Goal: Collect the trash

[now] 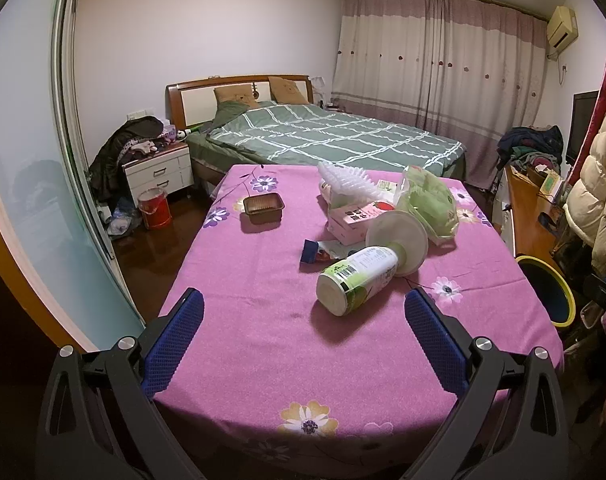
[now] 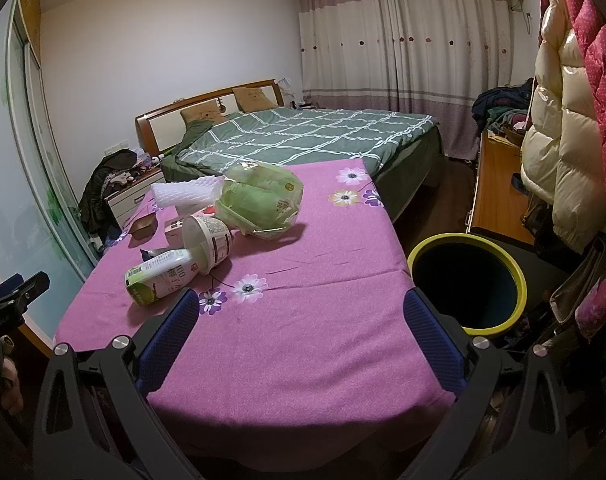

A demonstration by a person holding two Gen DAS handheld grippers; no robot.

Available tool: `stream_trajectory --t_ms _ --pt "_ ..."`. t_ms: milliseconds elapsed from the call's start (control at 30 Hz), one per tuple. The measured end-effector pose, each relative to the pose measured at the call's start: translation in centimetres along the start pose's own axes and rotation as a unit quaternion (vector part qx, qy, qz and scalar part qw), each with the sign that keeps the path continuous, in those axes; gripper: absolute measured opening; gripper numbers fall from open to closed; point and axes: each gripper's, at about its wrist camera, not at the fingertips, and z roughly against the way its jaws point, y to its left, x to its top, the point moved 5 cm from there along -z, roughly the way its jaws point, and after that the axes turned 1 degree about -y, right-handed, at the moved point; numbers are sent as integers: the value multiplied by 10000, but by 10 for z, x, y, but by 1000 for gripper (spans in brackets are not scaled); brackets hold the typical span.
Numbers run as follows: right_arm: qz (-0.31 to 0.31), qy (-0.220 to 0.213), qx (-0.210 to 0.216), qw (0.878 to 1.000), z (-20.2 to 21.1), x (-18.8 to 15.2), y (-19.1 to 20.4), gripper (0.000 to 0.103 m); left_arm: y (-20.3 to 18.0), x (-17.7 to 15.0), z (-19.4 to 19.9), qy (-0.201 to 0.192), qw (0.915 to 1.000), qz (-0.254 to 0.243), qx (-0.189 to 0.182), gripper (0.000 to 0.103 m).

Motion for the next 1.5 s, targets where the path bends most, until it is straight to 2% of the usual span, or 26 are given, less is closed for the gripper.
stream_trajectory --t_ms 1200,1500 --pt "-52 63 -6 10000 -4 -2 -3 97 -4 -4 -7 77 9999 -60 -59 99" --pt "-66 180 38 9998 -18 1 -3 97 -5 -2 -23 161 9998 -90 -41 99"
